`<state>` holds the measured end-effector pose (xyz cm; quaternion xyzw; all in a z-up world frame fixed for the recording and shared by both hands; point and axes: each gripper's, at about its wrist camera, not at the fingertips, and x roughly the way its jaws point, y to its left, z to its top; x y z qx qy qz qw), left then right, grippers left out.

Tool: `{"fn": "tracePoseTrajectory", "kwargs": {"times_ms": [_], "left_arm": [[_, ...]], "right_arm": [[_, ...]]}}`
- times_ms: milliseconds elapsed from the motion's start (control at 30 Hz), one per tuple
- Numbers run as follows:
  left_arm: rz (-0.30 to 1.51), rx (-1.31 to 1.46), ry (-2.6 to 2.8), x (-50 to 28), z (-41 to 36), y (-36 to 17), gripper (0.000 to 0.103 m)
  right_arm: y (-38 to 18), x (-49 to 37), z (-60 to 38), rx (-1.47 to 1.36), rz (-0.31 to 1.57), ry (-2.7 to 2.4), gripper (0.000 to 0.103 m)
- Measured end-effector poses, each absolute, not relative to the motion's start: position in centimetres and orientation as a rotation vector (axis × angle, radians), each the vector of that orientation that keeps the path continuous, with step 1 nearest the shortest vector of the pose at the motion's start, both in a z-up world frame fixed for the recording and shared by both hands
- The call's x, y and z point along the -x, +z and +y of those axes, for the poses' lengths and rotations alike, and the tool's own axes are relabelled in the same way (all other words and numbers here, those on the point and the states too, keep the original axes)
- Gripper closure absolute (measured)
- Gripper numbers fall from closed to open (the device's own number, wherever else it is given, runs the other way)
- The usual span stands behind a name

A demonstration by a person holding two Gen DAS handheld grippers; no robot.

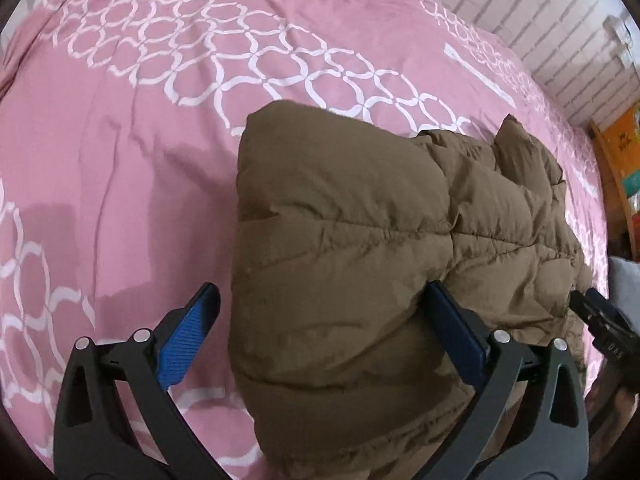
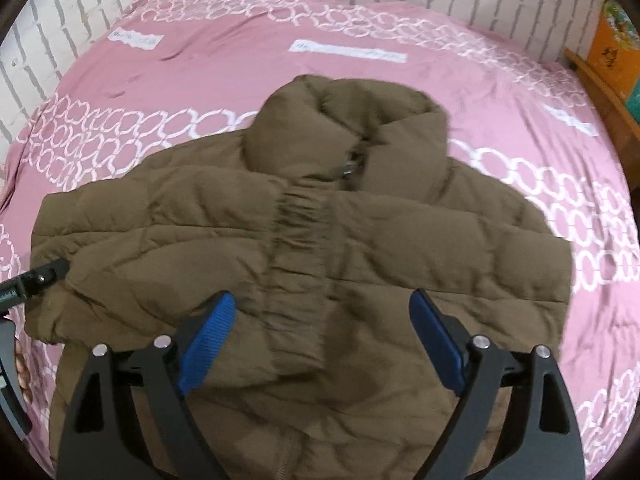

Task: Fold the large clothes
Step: 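Pinch the jacket collar seam with the right tool and release it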

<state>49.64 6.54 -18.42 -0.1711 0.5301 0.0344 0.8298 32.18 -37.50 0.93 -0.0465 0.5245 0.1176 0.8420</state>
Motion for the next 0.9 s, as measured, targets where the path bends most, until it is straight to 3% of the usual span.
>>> {"fn": "tracePoseTrajectory", "kwargs": {"times_ms": [100,167,233,300,600,900], "left_arm": [[1.121,0.237,0.081,-50.0,5.5,-18.1,0.003],[1.115,0.179,0.089,-50.0,5.1,-17.5,0.003],[1.115,0.150,0.076,-50.3,4.3,-17.0,0.003],[1.106,0.106,0.081,-50.5,3.5,-16.3,0.003],[1.029,0.080,-0.013,-49.8,0.6,-12.5,0.003],[1.068,0.090,-0.054,-49.6,-1.0,-13.0,0.003]], "right_arm": [[-0.7,-32.6,-36.5,0.095,1.151,0.279,0.020],[-1.3,-32.6,-36.2,0.040,1.181,0.339,0.060],[-0.8,-32.3,-36.0,0.063,1.148,0.331,0.071],[0.4,-31.9,-36.0,0.096,1.103,0.329,0.094],[5.8,-31.6,-44.7,0.035,1.012,0.159,0.099],[3.5,-29.7,-54.4,0.172,1.099,-0.120,0.098]]}}
